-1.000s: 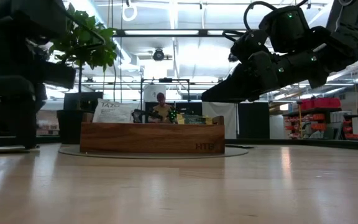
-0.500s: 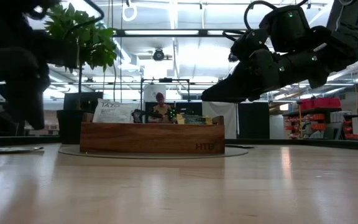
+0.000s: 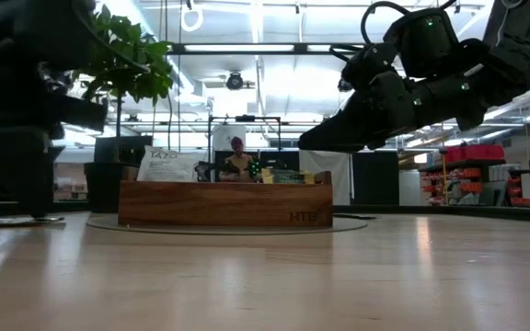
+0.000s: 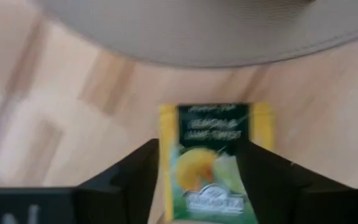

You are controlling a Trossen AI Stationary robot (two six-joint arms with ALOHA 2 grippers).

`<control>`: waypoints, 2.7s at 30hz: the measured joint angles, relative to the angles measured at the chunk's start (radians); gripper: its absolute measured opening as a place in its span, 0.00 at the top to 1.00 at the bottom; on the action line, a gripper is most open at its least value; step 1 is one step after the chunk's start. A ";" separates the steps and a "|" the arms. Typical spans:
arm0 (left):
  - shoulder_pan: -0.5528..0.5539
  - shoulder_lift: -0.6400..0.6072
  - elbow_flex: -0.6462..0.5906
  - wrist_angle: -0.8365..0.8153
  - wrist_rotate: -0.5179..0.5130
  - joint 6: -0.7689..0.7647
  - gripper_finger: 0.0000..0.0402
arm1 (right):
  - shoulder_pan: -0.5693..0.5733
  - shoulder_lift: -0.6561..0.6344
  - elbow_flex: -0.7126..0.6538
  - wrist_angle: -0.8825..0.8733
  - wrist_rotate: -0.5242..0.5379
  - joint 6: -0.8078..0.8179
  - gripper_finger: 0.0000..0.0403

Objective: Pick & Place Tea
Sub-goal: Put the yellow tea bag into the right compartment of the wooden organizer

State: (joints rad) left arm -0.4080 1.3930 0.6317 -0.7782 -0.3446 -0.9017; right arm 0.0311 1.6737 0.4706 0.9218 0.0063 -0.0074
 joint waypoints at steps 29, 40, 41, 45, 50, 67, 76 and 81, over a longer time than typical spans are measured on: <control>0.051 -0.002 -0.053 0.231 0.166 0.155 0.98 | 0.000 0.000 0.000 -0.007 0.000 -0.009 0.59; -0.024 0.002 0.016 0.321 0.197 0.158 0.99 | 0.000 0.000 0.000 -0.003 0.000 -0.007 0.59; -0.025 0.002 0.024 0.321 0.197 0.153 0.99 | 0.000 0.000 0.000 -0.003 0.000 -0.007 0.59; -0.024 0.001 0.042 0.324 0.185 0.129 0.95 | 0.000 0.000 0.000 -0.003 0.000 0.000 0.59; -0.024 0.002 0.042 0.288 0.160 0.131 0.80 | 0.000 0.000 0.000 -0.004 0.000 0.000 0.59; -0.014 0.024 -0.001 0.233 0.091 0.065 0.37 | 0.000 0.000 0.000 -0.003 -0.008 -0.001 0.59; -0.014 0.062 -0.029 0.289 0.123 0.034 0.39 | 0.000 0.000 0.001 -0.001 -0.007 -0.001 0.59; -0.014 0.061 -0.029 0.296 0.138 0.049 0.39 | 0.000 0.000 0.001 -0.002 -0.007 -0.002 0.59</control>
State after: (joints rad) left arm -0.4216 1.4536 0.6029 -0.4819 -0.2064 -0.8532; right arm 0.0307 1.6737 0.4713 0.9203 -0.0012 -0.0093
